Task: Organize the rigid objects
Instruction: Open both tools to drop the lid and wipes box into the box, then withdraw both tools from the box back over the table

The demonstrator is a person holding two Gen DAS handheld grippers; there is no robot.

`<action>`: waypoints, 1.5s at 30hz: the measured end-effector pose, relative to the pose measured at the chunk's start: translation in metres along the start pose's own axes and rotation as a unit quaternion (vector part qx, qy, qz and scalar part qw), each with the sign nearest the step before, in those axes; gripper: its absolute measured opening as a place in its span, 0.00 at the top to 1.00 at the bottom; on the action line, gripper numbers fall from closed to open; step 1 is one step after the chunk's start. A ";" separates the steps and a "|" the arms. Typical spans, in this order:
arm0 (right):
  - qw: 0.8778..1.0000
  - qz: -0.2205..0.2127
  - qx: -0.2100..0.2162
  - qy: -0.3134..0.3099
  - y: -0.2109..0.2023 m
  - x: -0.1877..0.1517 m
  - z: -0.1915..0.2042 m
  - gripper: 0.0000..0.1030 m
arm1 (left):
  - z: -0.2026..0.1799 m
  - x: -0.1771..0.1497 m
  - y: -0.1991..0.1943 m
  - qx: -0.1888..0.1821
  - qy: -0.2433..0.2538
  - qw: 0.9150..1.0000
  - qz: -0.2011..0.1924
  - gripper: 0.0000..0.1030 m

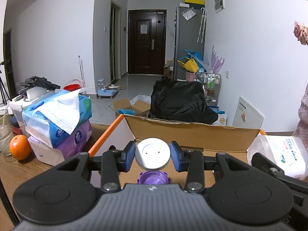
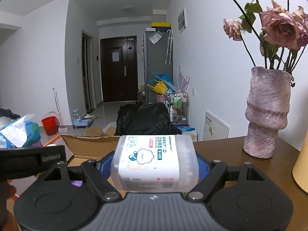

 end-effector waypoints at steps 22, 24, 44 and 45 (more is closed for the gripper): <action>0.999 0.034 -0.002 0.011 0.011 0.002 -0.007 0.07 | 0.017 0.002 0.010 0.025 -0.003 1.000 -0.005 0.00; 1.000 0.027 -0.003 0.011 0.008 0.003 -0.006 0.01 | 0.019 0.003 0.009 0.020 -0.004 1.000 -0.008 0.00; 1.000 0.020 0.009 -0.005 -0.008 0.005 0.002 0.00 | 0.029 0.005 -0.007 0.019 0.002 1.000 -0.018 0.00; 1.000 0.018 0.010 -0.005 -0.010 0.005 0.002 0.00 | 0.029 0.005 -0.009 0.017 0.003 1.000 -0.019 0.00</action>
Point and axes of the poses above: each gripper's, at about its wrist camera, not at the fingertips, and y roughly the way its jaws point, z to its left, x to its top, the point moved 7 cm from there along y, roughly the way its jaws point, and after that the axes turned 10 degrees about x, right-handed, at the moved point
